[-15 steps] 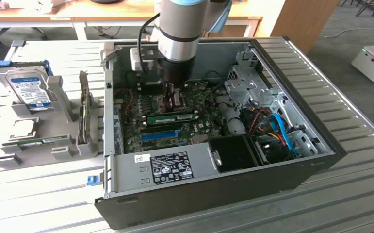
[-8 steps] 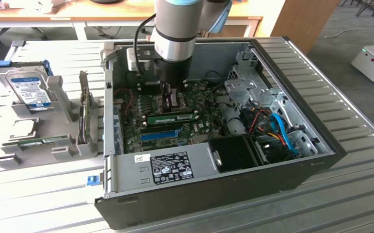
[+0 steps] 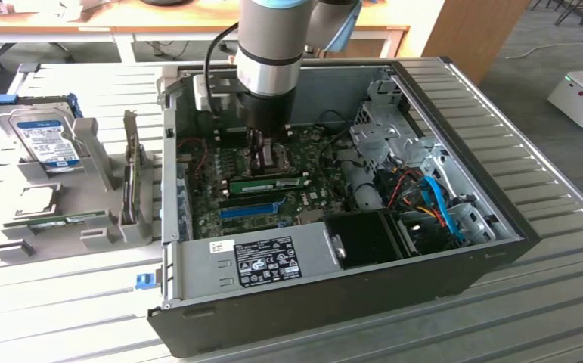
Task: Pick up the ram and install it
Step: 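Press down the ram until it locks into place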
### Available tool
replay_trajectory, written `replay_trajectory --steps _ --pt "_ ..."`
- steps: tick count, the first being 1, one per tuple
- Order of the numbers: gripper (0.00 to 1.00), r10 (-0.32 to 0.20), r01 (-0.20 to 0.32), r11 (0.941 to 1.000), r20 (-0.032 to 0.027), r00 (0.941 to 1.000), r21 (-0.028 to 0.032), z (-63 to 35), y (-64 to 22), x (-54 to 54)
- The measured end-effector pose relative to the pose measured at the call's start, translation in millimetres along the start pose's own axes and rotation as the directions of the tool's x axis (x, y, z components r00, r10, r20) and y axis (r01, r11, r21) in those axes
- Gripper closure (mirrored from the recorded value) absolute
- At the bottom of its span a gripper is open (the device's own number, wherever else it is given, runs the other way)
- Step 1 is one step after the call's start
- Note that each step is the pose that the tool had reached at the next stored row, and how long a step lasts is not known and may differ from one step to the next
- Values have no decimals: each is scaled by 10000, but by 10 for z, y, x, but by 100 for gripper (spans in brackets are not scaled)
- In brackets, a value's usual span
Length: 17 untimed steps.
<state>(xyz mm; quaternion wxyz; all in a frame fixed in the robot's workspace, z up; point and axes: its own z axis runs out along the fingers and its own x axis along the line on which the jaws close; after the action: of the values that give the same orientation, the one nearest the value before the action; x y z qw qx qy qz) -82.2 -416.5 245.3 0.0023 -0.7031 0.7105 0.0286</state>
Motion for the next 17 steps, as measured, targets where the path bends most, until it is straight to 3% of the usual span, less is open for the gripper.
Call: replay_trajectory --steps 12,17 --pt "89 0 0 10000 0 10000 0 -1 1 32" --pt "89 0 0 10000 0 10000 0 41 -1 34"
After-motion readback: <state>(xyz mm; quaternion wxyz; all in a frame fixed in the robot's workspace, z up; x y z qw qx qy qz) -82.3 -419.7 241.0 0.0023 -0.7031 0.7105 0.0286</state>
